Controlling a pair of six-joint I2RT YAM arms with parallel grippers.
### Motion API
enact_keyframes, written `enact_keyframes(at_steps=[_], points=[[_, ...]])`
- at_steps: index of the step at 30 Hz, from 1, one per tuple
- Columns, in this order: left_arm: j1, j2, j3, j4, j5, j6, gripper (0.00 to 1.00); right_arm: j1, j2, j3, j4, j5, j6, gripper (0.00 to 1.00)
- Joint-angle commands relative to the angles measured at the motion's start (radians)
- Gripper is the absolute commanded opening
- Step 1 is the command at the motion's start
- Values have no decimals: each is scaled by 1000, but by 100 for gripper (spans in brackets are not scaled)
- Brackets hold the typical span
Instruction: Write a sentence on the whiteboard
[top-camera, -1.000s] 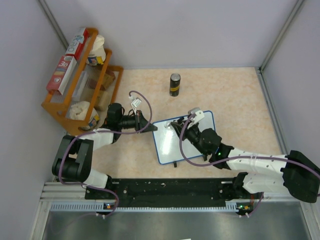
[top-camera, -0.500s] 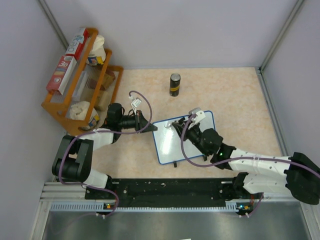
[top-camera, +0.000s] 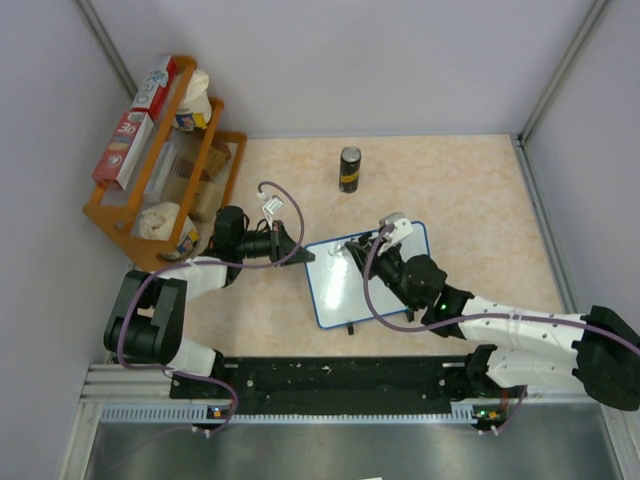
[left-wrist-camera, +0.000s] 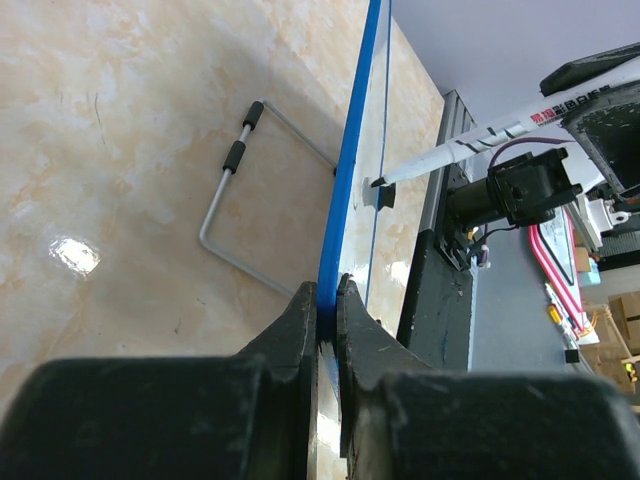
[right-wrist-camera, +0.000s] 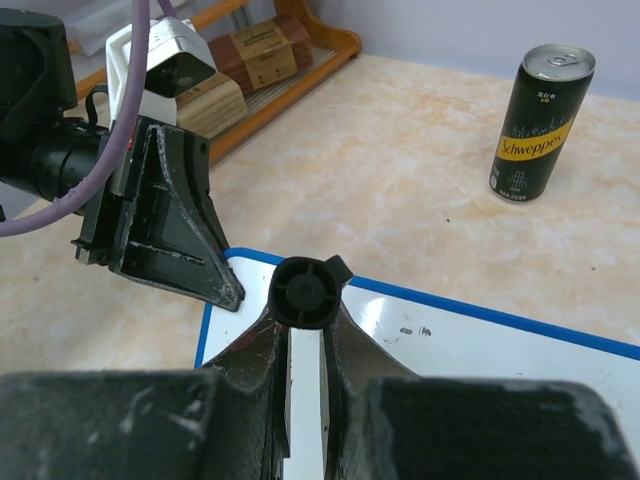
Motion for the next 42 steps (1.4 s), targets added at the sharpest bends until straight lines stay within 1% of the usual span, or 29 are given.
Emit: enact_keyframes(at_steps=[1, 8, 21, 30, 42], points=[[-3, 21, -15, -78, -71, 113, 0, 11, 25, 69, 20, 38, 22, 0], [-3, 24, -15, -80, -71, 115, 0, 11, 27, 78, 36, 55, 19, 0], [-3, 23, -12, -86, -71, 119, 0, 11, 85, 72, 40, 69, 22, 0], [-3, 17, -12, -92, -75, 122, 0, 11, 59, 29, 21, 43, 40, 0], [-3, 17, -10, -95, -74, 124, 0, 11, 53, 11, 8, 17, 51, 0]])
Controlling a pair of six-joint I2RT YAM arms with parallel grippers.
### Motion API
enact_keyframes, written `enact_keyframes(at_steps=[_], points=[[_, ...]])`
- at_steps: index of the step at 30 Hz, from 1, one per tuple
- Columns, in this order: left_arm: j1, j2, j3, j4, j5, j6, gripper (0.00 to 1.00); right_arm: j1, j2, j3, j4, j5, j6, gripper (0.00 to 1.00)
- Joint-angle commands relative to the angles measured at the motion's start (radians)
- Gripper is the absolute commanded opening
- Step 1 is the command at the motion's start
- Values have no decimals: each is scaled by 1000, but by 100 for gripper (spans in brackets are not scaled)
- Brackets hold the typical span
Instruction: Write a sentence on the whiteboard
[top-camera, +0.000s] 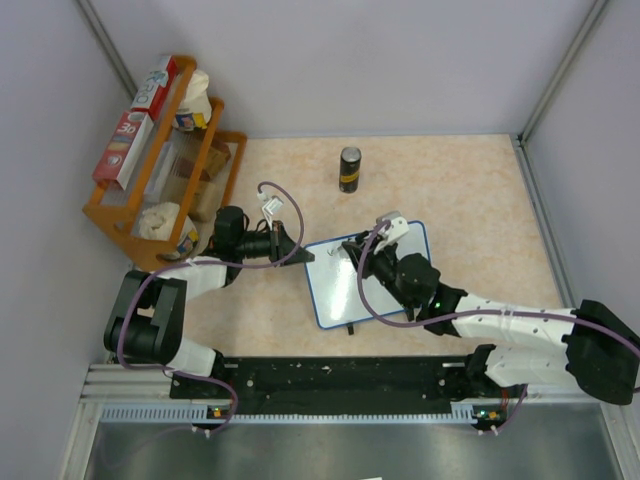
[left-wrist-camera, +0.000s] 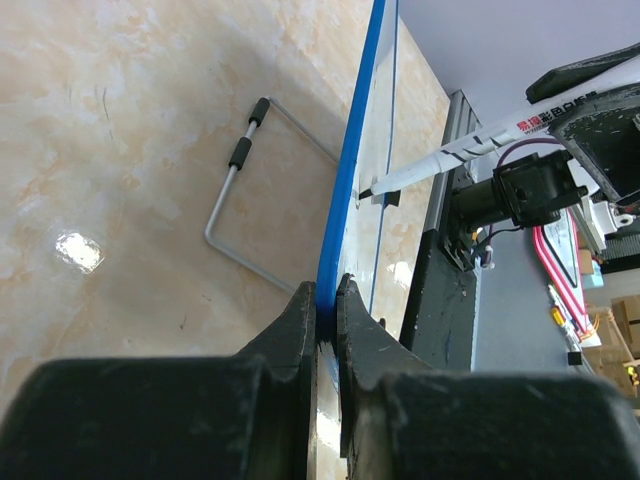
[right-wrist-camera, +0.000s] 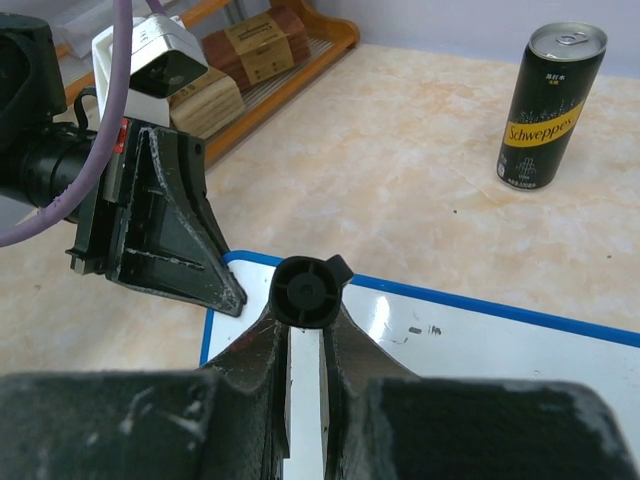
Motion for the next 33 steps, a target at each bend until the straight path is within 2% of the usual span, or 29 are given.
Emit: enact_keyframes(at_steps=[1, 33], points=[[-5, 18, -14, -75, -69, 110, 0, 12, -21, -18, -10, -10, 13, 0], [-5, 15, -10, -89, -74, 117, 0, 11, -99, -92, -56, -46, 64, 0]])
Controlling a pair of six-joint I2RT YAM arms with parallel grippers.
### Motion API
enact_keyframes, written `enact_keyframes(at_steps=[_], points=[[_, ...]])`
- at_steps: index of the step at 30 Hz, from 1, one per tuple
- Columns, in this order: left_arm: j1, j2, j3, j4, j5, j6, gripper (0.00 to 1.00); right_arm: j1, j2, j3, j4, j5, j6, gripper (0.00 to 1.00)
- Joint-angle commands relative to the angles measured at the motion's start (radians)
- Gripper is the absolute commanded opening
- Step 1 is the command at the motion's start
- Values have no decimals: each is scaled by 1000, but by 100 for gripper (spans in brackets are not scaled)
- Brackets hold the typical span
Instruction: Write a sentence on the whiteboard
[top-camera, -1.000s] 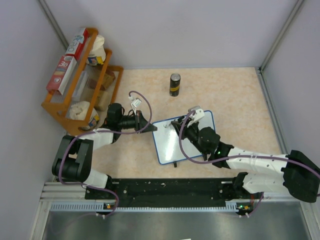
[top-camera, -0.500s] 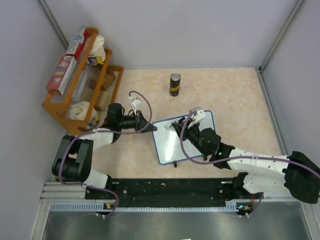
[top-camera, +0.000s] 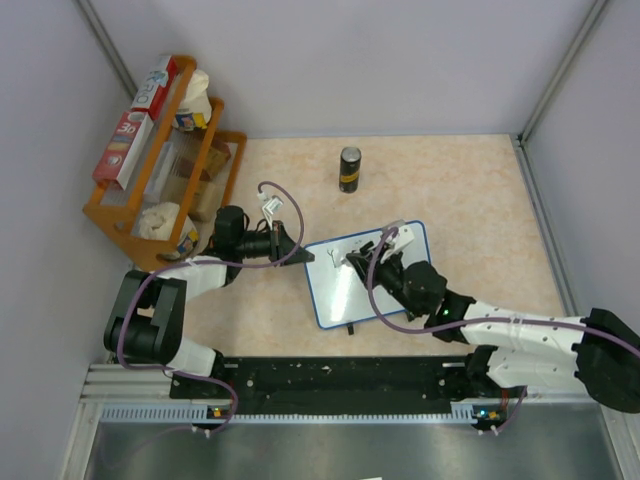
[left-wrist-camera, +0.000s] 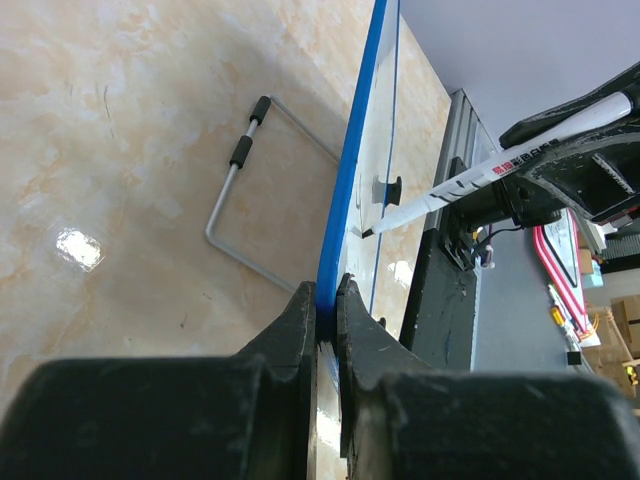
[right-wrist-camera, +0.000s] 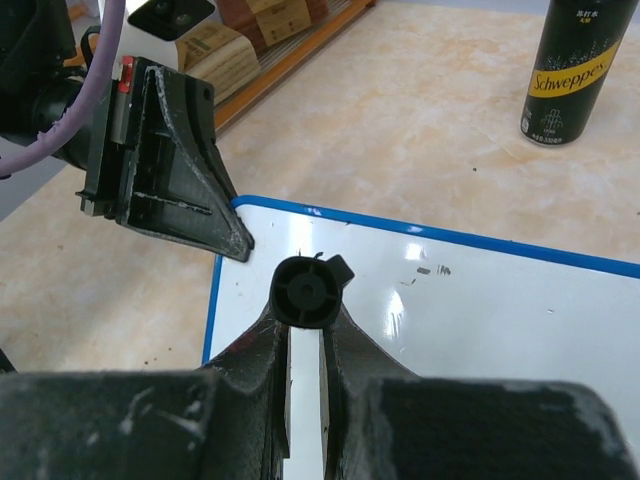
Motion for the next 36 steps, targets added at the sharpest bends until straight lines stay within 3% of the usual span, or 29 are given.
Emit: enact_keyframes(at_steps=[1, 10, 36], points=[[-5, 17, -16, -72, -72, 113, 0, 11, -30, -7, -15, 7, 5, 0], [-5, 15, -13, -76, -75, 116, 0, 11, -93, 46, -1, -1, 24, 0], [-5, 15, -13, -84, -80, 122, 0, -27, 8, 62, -50, 59, 47, 0]])
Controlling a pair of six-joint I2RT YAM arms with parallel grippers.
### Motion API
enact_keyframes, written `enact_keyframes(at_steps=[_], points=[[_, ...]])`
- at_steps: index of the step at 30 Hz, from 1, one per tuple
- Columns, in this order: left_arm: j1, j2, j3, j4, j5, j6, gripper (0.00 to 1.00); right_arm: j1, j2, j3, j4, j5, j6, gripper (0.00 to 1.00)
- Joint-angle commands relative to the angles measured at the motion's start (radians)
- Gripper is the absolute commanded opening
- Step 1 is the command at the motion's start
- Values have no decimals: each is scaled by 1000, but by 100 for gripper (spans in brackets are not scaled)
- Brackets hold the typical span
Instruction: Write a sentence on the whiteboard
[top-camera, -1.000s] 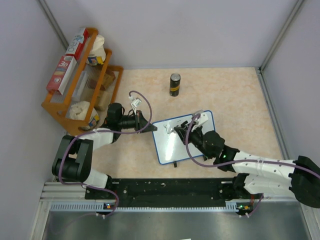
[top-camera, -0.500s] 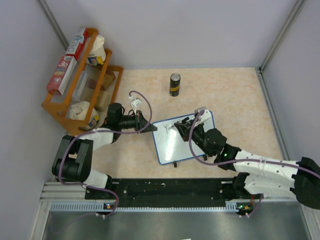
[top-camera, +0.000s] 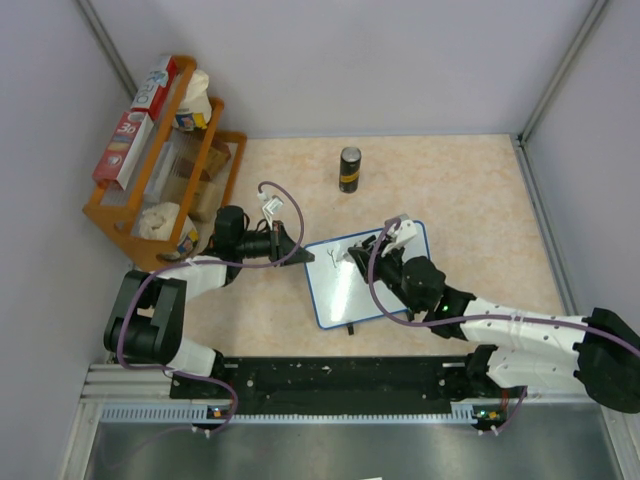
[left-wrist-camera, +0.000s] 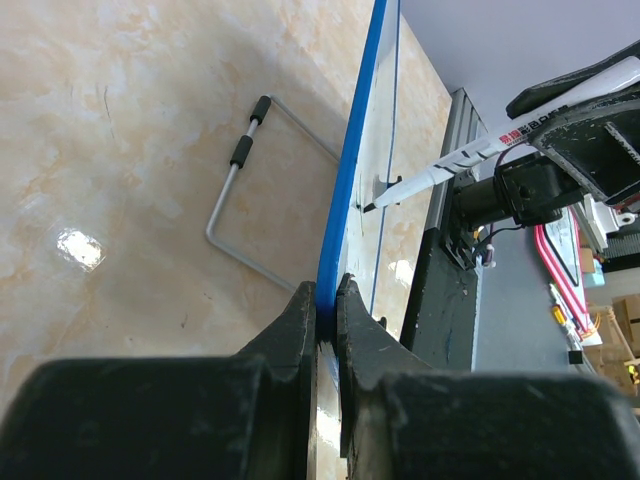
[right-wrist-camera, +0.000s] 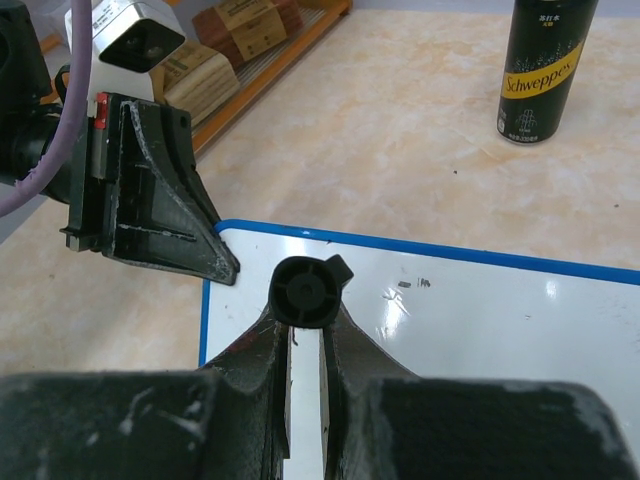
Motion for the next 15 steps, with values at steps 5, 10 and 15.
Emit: enact_keyframes(at_steps=[5, 10, 15], points=[[-5, 18, -15, -78, -80, 116, 0, -8, 4, 13, -9, -18, 0, 0], [-6, 20, -15, -78, -78, 116, 0, -9, -4, -2, -36, -23, 5, 0], [-6, 18, -15, -79, -80, 118, 0, -9, -24, -19, -56, -11, 9, 0]])
